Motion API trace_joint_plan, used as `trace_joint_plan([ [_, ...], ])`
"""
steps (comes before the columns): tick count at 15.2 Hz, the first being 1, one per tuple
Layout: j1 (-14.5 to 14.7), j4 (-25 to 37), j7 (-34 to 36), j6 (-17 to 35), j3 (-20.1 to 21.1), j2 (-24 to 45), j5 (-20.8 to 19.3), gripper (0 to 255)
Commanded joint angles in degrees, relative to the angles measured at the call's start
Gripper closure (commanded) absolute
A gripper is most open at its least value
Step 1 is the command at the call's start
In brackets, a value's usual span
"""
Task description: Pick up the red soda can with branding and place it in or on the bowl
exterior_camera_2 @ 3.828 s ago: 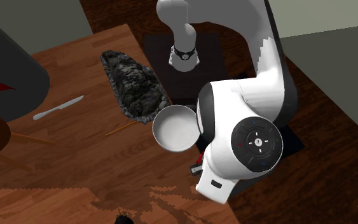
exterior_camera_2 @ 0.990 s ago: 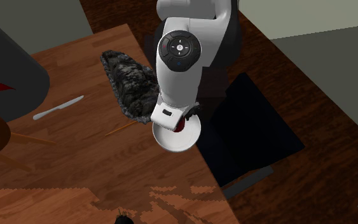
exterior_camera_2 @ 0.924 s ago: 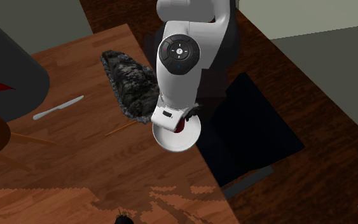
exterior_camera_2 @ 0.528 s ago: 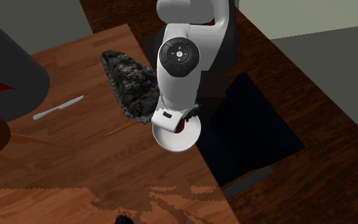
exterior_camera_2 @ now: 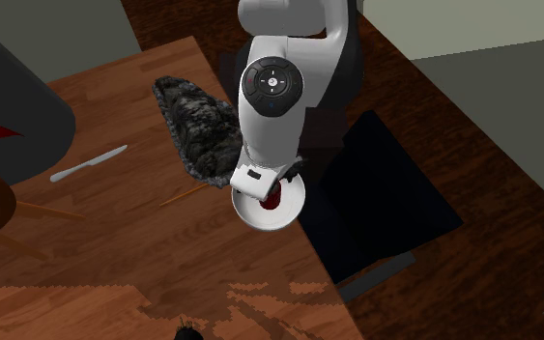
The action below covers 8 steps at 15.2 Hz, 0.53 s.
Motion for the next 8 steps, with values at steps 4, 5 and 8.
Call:
trace_joint_plan([
  [4, 0.07, 5.11, -0.04, -7.41, 0.08, -2.30, 0.09, 0],
  [5, 0.07, 5.11, -0.04, -7.41, 0.08, -2.30, 0.09, 0],
  [8, 0.07, 5.11, -0.04, -7.41, 0.08, -2.30, 0.09, 0],
])
